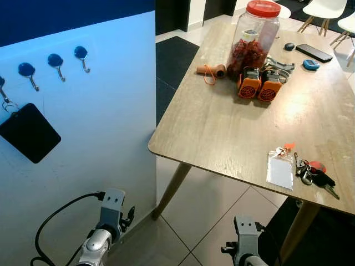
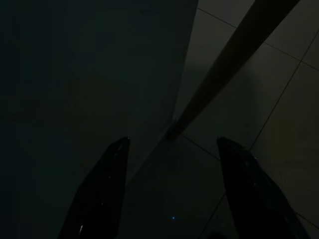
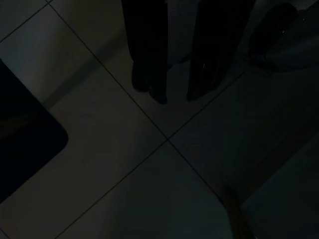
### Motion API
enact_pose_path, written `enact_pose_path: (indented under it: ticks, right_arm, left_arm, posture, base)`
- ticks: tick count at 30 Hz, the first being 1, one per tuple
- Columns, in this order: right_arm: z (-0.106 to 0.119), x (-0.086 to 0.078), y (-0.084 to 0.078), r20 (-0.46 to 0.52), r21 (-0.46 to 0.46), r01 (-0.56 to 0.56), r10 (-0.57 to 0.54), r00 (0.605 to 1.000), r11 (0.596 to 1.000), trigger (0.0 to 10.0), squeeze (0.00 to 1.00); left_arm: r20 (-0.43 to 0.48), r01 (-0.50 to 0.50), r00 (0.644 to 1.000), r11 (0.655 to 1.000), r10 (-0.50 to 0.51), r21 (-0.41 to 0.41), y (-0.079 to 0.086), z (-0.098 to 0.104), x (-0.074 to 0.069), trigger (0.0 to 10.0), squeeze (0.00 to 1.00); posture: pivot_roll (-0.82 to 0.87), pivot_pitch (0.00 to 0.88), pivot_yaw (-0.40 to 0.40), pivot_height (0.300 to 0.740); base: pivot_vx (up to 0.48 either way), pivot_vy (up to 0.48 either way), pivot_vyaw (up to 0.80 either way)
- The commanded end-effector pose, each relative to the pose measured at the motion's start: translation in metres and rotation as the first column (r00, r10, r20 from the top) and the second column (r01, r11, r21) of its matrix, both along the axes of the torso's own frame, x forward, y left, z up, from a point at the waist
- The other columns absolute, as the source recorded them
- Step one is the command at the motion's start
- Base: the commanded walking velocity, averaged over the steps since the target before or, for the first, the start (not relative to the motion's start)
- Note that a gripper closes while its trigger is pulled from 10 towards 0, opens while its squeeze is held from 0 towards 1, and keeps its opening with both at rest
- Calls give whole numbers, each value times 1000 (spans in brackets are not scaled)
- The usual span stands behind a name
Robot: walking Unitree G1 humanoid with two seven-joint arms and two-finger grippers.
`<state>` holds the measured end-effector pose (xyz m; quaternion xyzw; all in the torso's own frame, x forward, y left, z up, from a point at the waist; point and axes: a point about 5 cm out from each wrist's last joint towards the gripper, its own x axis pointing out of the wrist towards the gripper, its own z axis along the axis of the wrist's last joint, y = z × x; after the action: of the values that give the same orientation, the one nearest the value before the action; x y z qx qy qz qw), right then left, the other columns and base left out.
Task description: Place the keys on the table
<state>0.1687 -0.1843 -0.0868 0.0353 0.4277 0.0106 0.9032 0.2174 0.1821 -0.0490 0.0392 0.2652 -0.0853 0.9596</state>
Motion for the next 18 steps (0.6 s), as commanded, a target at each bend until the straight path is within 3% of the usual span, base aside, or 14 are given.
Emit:
enact_pose_path:
  ticks: [1, 14, 18]
  right_arm:
    - [0, -1, -1, -2, -2, 1, -1, 1000, 1000, 10000, 0]
    - [0, -1, -1, -1, -4, -2, 2, 1000, 1000, 10000, 0]
    - [0, -1, -3, 6, 28, 74, -75, 997, 997, 10000, 0]
  left_arm:
    - [-21, -12, 1000, 1000, 12, 2, 3, -3, -4, 10000, 0]
    - [-21, -13, 1000, 1000, 13, 3, 3, -3, -4, 10000, 0]
    - [-21, -14, 1000, 1000, 14, 2, 3, -3, -4, 10000, 0]
  posture:
    - [54, 20, -47, 740]
    - [53, 21, -47, 740]
    - [53, 21, -48, 740]
  base:
    - [0, 0, 800]
    - [0, 0, 800]
    - [0, 0, 400]
